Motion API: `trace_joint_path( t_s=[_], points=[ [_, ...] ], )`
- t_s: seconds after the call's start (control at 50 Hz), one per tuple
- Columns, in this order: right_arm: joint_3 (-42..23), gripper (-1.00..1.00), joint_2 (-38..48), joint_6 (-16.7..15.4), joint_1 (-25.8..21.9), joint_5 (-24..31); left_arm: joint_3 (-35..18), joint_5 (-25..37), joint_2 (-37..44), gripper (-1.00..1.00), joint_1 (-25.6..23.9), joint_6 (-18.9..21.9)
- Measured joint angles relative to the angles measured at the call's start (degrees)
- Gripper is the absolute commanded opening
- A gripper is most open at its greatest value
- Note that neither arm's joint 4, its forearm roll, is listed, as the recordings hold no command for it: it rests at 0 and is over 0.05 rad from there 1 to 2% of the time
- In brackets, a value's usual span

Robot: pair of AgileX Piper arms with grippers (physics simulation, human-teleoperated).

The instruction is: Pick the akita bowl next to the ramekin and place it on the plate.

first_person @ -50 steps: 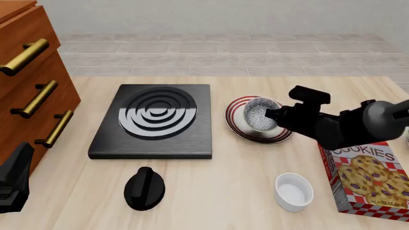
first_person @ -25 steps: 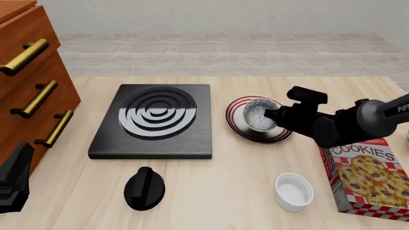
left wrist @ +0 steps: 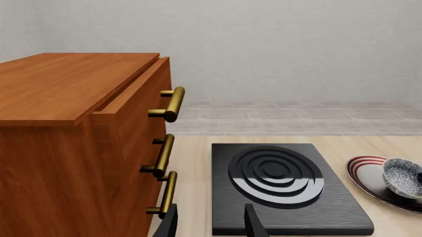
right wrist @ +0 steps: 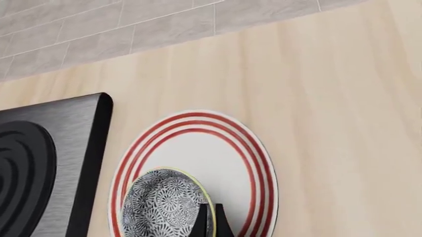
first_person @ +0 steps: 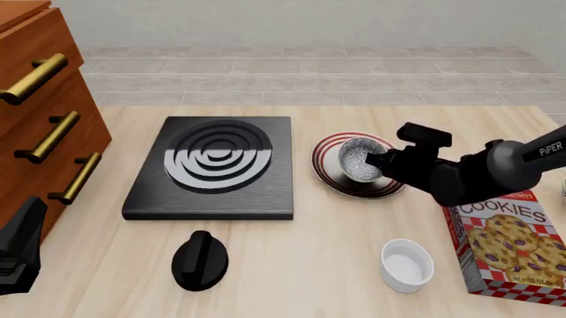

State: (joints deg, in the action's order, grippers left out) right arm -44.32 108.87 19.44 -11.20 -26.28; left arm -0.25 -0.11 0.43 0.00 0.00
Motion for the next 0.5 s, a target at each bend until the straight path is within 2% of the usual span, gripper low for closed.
trace_joint_path(
  t_s=[0.3, 0.32, 0.5],
  points=[
    [-0.8, -1.0, 1.0, -0.3, 0.3, -0.1, 0.0, 0.0, 0.0, 1.0, 0.0, 0.0],
    [-0.9, 1.0, 1.0, -0.3, 0.3, 0.0, 0.0, 0.0, 0.0, 1.0, 0.0, 0.0],
    [-1.4, 1.0, 0.5, 0.1, -0.1, 0.9, 0.0, 0.0, 0.0, 1.0, 0.0, 0.0]
  ],
)
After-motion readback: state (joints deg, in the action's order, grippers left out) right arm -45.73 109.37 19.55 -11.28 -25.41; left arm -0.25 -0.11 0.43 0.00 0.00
